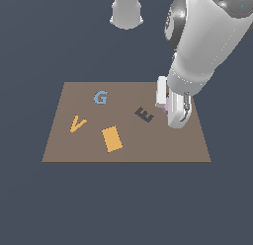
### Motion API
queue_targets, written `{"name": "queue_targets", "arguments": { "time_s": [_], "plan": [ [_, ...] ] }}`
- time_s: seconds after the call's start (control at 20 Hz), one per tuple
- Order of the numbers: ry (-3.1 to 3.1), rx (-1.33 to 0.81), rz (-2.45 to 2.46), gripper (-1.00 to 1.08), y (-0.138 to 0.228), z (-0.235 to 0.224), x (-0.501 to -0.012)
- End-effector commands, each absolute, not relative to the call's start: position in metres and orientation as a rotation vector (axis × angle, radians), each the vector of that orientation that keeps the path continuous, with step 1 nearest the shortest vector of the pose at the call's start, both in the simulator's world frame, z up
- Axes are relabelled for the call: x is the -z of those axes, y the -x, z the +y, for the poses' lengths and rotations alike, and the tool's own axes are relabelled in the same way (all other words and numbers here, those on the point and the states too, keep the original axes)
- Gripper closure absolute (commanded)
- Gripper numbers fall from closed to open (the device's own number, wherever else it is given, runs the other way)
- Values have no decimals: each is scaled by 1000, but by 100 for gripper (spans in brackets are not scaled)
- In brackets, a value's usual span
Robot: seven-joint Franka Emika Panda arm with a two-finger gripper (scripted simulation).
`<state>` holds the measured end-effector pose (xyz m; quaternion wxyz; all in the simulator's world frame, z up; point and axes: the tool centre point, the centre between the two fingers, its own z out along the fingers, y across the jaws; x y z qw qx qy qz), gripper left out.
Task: Insert a designated object into the corresponding slot on a board.
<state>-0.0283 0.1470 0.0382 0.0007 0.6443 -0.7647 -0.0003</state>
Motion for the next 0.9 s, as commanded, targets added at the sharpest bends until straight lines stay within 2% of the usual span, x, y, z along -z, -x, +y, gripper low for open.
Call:
{"name": "queue_targets", "arguments": {
  "time_s": [0.0,0.4,0.85],
  "plan": [
    [-1998,0,-2423,108,41,151,-39],
    [-1947,0,-2465,108,66,160,-40],
    [-1941,0,-2469,108,69,162,-34]
  ]
}}
